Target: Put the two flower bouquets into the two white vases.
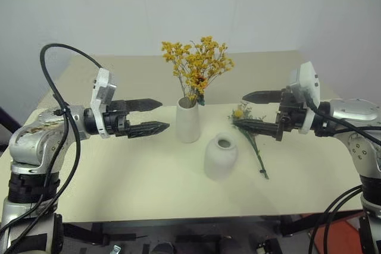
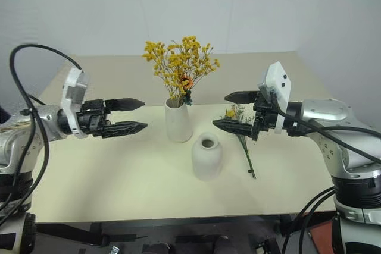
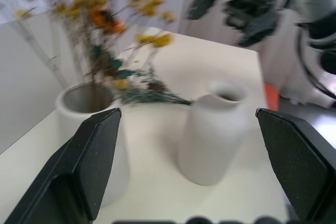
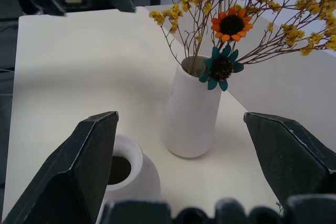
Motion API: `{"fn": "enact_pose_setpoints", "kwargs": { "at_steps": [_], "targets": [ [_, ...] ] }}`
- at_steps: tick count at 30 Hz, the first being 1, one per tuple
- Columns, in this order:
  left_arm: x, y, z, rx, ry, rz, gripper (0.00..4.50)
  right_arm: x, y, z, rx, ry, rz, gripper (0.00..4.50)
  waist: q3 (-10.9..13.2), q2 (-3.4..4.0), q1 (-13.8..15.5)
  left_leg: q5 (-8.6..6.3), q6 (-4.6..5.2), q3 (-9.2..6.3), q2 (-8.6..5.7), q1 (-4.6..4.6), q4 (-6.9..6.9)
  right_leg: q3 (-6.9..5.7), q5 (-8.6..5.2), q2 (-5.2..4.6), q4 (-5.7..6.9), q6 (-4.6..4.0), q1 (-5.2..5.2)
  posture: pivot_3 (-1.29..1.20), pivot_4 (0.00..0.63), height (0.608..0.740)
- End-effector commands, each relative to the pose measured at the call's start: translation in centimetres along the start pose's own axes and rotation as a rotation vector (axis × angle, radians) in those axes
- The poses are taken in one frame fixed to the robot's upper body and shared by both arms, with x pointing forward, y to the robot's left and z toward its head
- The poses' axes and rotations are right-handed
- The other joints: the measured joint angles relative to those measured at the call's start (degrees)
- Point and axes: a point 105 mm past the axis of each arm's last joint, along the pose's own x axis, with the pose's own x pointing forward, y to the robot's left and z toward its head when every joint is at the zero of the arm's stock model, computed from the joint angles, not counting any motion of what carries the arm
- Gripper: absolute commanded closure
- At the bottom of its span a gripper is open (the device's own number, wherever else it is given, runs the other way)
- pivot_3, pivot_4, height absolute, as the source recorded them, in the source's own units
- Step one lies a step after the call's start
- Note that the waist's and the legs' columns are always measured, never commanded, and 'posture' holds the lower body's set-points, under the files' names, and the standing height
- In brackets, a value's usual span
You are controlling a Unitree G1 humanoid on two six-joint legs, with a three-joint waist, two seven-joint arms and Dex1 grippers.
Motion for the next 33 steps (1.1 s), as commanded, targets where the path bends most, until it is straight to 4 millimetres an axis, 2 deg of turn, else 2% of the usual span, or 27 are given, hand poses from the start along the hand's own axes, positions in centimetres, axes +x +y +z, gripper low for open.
{"fn": "enact_pose_setpoints", "kwargs": {
  "at_steps": [1, 6, 9, 13, 19, 27, 31, 33],
  "targets": [
    [0.5, -1.6, 1.4, 0.074, -0.017, -0.087, 0.01, -1.2, -0.2, 1.2, -0.051, -0.011, -0.028, 0.0, 0.0, 0.0, 0.0, 0.0, 0.0, 0.0, 0.0, 0.0, 0.0, -0.01, 0.0, 0.0, 0.0, 0.0, 0.0, 0.0, 0.15, 0.74],
    [1.9, -2.8, 2.2, 0.086, -0.016, -0.195, 0.01, -2.1, -0.6, 0.7, -0.054, 0.037, -0.048, 0.0, 0.0, 0.0, -0.1, 0.0, 0.0, 0.01, 0.01, 0.0, 0.0, -0.01, 0.0, 0.01, 0.0, 0.0, 0.02, 0.0, 0.15, 0.74],
    [2.6, -3.5, 2.0, 0.097, 0.034, -0.28, 0.01, -2.8, -1.0, -0.1, -0.045, 0.096, -0.07, 0.0, 0.0, 0.0, -0.2, 0.0, 0.01, 0.01, 0.0, 0.01, 0.0, -0.01, 0.0, 0.01, -0.01, 0.0, 0.03, 0.0, 0.15, 0.74],
    [3.5, -3.6, 1.3, 0.139, 0.118, -0.311, 0.01, -3.7, -1.7, -1.3, -0.006, 0.193, -0.113, 0.0, 0.0, 0.0, -0.5, -0.01, 0.01, 0.05, 0.0, 0.01, 0.0, 0.0, 0.0, 0.02, 0.0, 0.0, 0.04, 0.0, 0.15, 0.74],
    [3.8, -3.4, 0.8, 0.166, 0.167, -0.305, 0.01, -4.4, -3.0, -4.1, 0.175, 0.462, -0.229, 0.0, 0.0, 0.0, -0.7, -0.01, 0.02, 0.12, 0.05, 0.05, 0.0, 0.05, 0.0, 0.05, 0.01, 0.0, 0.03, 0.0, 0.15, 0.74],
    [4.5, -2.8, 0.0, 0.148, 0.266, -0.207, 0.01, -3.6, -4.8, -7.6, 0.495, 0.7, -0.319, 0.0, 0.0, -0.01, -0.6, -0.02, 0.03, 0.13, 0.06, -0.02, 0.0, 0.03, 0.0, 0.05, -0.09, 0.0, 0.02, 0.0, 0.15, 0.74],
    [5.1, -2.7, 0.4, 0.106, 0.293, -0.167, 0.01, -3.1, -5.2, -9.4, 0.52, 0.799, -0.323, 0.0, 0.0, -0.01, -0.5, -0.03, 0.06, 0.13, 0.04, -0.08, 0.0, 0.01, 0.0, 0.05, -0.11, 0.01, -0.03, 0.0, 0.15, 0.74],
    [5.6, -2.5, 1.3, 0.086, 0.282, -0.139, 0.01, -2.6, -5.2, -10.0, 0.518, 0.823, -0.308, 0.0, 0.0, -0.01, -0.5, -0.04, 0.07, 0.13, 0.03, -0.1, 0.0, 0.01, 0.0, 0.04, -0.12, 0.02, -0.03, 0.0, 0.15, 0.74]
  ]
}}
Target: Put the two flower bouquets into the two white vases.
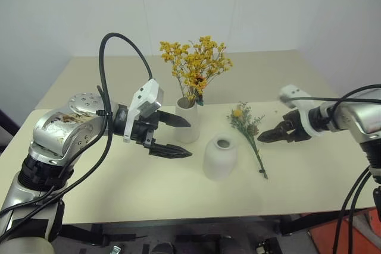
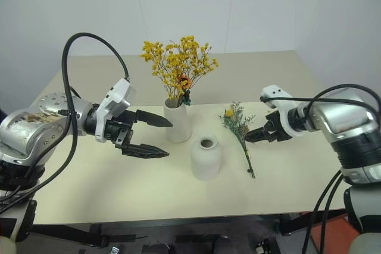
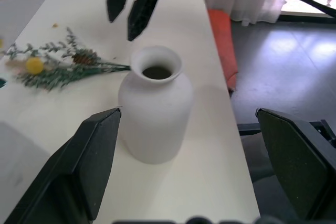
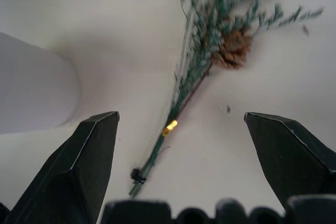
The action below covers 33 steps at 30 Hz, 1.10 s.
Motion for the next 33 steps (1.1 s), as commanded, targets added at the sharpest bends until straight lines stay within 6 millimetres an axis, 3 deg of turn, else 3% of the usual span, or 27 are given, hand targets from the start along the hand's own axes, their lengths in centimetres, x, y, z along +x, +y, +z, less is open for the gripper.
{"fn": "enact_pose_setpoints", "kwargs": {
  "at_steps": [1, 7, 20, 24, 33],
  "targets": [
    [0.2, 0.0, 2.4, 0.007, -0.023, 0.041, 0.01, 0.4, -0.4, 0.6, -0.028, 0.015, -0.023, 0.0, 0.0, 0.0, 0.0, 0.0, 0.0, 0.0, 0.0, 0.0, 0.0, 0.0, 0.0, 0.0, 0.0, 0.0, 0.0, 0.0, 0.15, 0.74],
    [0.4, -0.3, 4.4, 0.01, -0.044, 0.044, 0.01, 2.1, -0.5, 0.8, -0.051, 0.045, -0.011, 0.0, 0.0, 0.0, -0.4, -0.01, 0.01, 0.0, -0.01, 0.02, 0.01, 0.03, 0.01, 0.0, 0.04, 0.02, -0.04, 0.0, 0.15, 0.74],
    [0.8, -0.5, 5.2, 0.001, -0.008, 0.039, 0.01, 5.3, 0.9, 1.0, -0.115, 0.102, -0.004, 0.0, 0.0, 0.0, -0.4, 0.0, 0.0, 0.0, -0.02, 0.04, 0.02, 0.05, 0.01, 0.01, 0.08, 0.02, -0.06, 0.0, 0.15, 0.74],
    [0.8, -0.7, 5.0, 0.003, -0.003, 0.033, 0.0, 5.4, 1.2, 0.7, -0.166, 0.11, -0.003, 0.88, 0.0, 0.0, -0.3, 0.0, -0.01, 0.0, -0.03, 0.04, 0.02, 0.06, 0.01, 0.0, 0.1, 0.01, -0.06, 0.0, 0.15, 0.74],
    [0.8, -1.0, 4.5, 0.003, -0.002, 0.022, 0.0, 4.7, 1.3, 0.1, -0.197, 0.104, -0.032, 3.96, 0.0, 0.0, -0.3, 0.0, -0.01, 0.0, -0.02, 0.06, 0.02, 0.06, 0.01, 0.01, 0.12, 0.01, -0.07, 0.0, 0.15, 0.74]
  ]
}}
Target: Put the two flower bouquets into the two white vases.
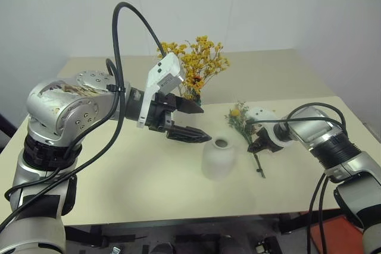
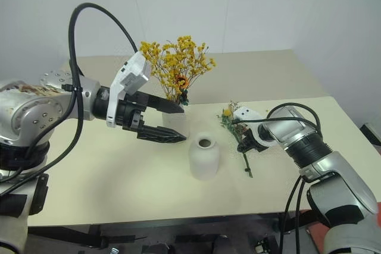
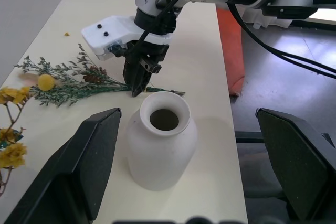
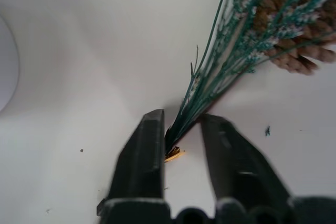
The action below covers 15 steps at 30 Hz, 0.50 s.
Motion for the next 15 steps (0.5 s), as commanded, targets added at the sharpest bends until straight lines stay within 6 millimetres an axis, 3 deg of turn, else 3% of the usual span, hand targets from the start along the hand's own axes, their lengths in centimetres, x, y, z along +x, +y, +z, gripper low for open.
{"fn": "enact_pose_setpoints", "kwargs": {
  "at_steps": [1, 2, 9, 12, 15],
  "targets": [
    [-0.4, -0.6, 0.5, 0.046, -0.013, -0.012, 0.0, -1.1, -0.4, 0.2, 0.0, -0.026, -0.035, 4.28, 0.0, 0.0, 0.0, 0.0, 0.0, 0.0, 0.0, 0.0, 0.0, 0.0, 0.0, 0.0, 0.0, 0.0, 0.0, 0.0, 0.15, 0.74],
    [-0.4, -0.6, 0.4, 0.048, -0.012, -0.014, 0.0, -1.2, -0.5, 0.2, 0.008, -0.028, -0.04, 4.49, 0.0, 0.0, 0.0, 0.0, 0.0, 0.0, 0.0, -0.01, 0.0, 0.0, 0.0, 0.0, -0.01, 0.0, 0.0, 0.0, 0.15, 0.74],
    [-0.5, -0.9, 0.2, 0.061, -0.02, -0.028, 0.0, -2.9, -2.4, 0.5, 0.211, -0.101, -0.103, 4.49, 0.0, 0.0, 0.1, 0.0, 0.0, 0.0, -0.01, -0.01, 0.0, 0.01, 0.0, -0.01, -0.02, 0.0, 0.01, 0.0, 0.15, 0.74],
    [-0.7, -1.0, -0.1, 0.068, -0.026, -0.036, 0.0, -4.6, -4.3, 1.5, 0.341, -0.22, -0.158, 4.49, 0.0, 0.0, 0.0, 0.0, 0.0, 0.0, -0.01, 0.0, 0.0, 0.03, 0.0, 0.0, 0.0, -0.01, 0.0, 0.0, 0.15, 0.74],
    [-0.8, -1.0, -0.3, 0.073, -0.033, -0.039, 0.0, -7.2, -6.5, 3.4, 0.466, -0.458, -0.2, 4.49, 0.0, 0.0, 0.2, 0.0, 0.0, 0.01, -0.01, 0.0, -0.01, 0.06, 0.01, 0.0, 0.01, -0.03, -0.02, 0.0, 0.15, 0.74]
  ]
}}
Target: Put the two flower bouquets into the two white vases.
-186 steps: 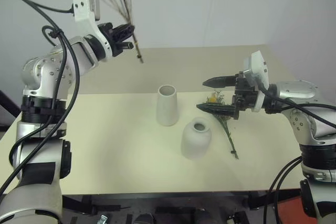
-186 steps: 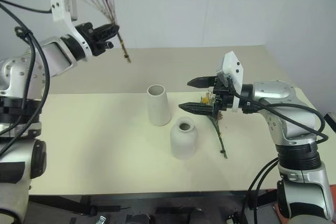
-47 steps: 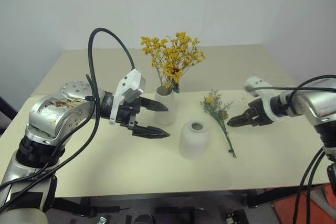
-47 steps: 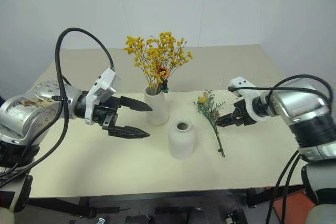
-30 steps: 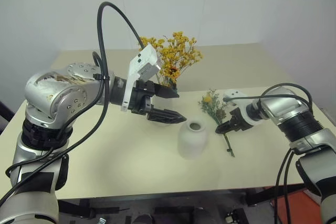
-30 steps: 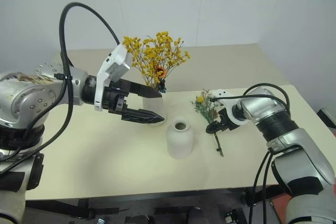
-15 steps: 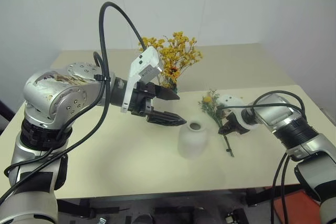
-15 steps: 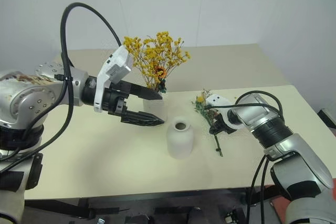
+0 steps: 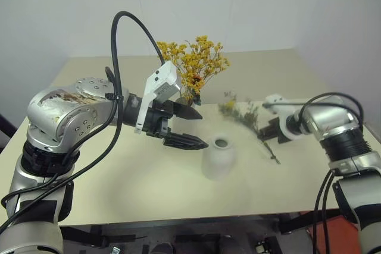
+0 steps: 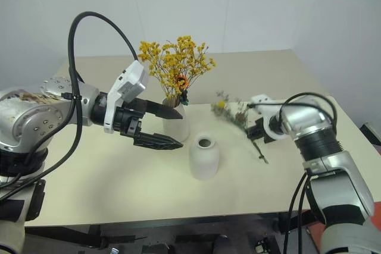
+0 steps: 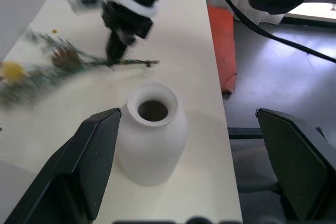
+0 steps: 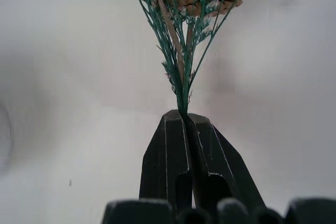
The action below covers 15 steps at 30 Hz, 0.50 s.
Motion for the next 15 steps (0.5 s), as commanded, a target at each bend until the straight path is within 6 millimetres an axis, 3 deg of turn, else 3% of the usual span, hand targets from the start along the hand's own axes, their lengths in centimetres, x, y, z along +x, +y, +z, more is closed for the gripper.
{"fn": "enact_pose_setpoints", "kwargs": {
  "at_steps": [1, 3, 6, 15],
  "targets": [
    [-0.6, -0.4, 0.8, 0.061, -0.029, 0.0, 0.0, -3.2, -1.7, 4.4, 0.124, -0.305, -0.021, 4.49, 0.0, 0.0, 0.2, 0.0, 0.0, 0.0, 0.0, 0.0, -0.01, 0.0, 0.0, 0.0, 0.0, 0.0, -0.01, 0.0, 0.15, 0.74],
    [-0.6, -0.4, 0.6, 0.062, -0.029, -0.002, 0.0, -5.0, -1.8, 6.6, 0.168, -0.559, 0.019, 4.49, 0.0, 0.0, 0.3, 0.0, 0.0, 0.0, 0.01, -0.01, -0.02, -0.02, 0.0, 0.0, -0.05, 0.0, 0.01, 0.0, 0.15, 0.74],
    [-0.6, -0.3, 0.3, 0.06, -0.022, -0.001, 0.0, -7.7, -1.5, 8.1, 0.204, -0.869, 0.054, 4.49, 0.0, 0.0, 0.3, 0.0, 0.0, 0.0, 0.0, -0.01, -0.04, 0.0, 0.0, -0.02, -0.04, 0.01, 0.03, 0.0, 0.15, 0.74],
    [-0.8, 0.0, -0.8, 0.095, -0.025, 0.001, 0.0, -13.1, 5.0, 8.2, 0.063, -1.133, 0.471, 4.49, 0.0, 0.03, -0.2, 0.0, 0.01, 0.02, 0.03, 0.09, -0.06, 0.04, 0.01, 0.02, 0.06, 0.01, 0.04, 0.0, 0.15, 0.74]
  ]
}}
